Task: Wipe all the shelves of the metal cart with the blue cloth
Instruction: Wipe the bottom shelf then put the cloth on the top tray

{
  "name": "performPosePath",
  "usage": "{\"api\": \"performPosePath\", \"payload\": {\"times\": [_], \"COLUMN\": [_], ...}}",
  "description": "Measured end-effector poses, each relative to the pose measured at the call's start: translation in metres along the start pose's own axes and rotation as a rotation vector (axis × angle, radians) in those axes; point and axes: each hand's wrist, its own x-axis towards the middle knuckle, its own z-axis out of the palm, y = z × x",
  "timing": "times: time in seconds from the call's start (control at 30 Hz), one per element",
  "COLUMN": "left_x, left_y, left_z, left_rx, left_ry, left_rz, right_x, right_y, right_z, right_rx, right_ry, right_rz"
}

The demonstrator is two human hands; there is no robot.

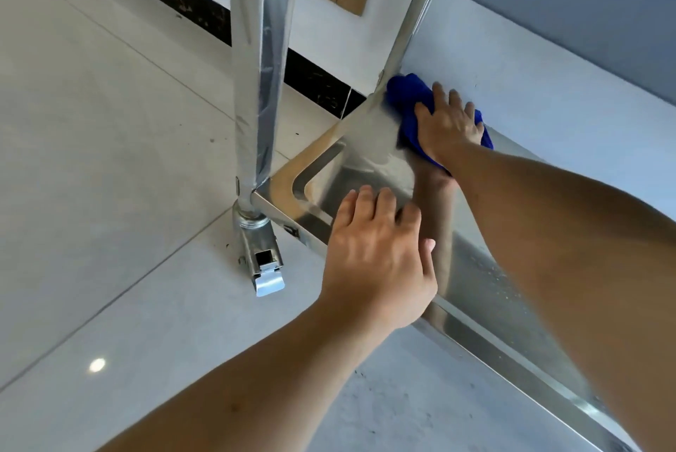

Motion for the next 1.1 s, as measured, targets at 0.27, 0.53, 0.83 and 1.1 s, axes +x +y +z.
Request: {"api": "performPosePath", "payload": {"times": [0.27, 0.53, 0.83, 1.1], "left_x": [0.001, 0.001, -0.002, -0.002], "left_y": [0.0, -0.002, 0.001, 0.012], "left_z": [0.003, 0.004, -0.004, -0.005], "left_rx": [0.01, 0.027, 0.002, 0.086], "left_ry": [0.02, 0.023, 0.013, 0.062], "left_rz": [0.02, 0.055, 0.063, 0.08], "right_x": [-0.01, -0.06, -0.161, -0.272], "right_y": [0.006, 0.019, 0.042, 0.072], "right_z": [-0.006, -0.008, -0.021, -0.041], "right_rx": [0.087, 0.111, 0.065, 0.062], "right_ry": [-0.044, -0.052, -0.076, -0.18], "right_rz": [-0.095, -0.108, -0.127, -0.075]}}
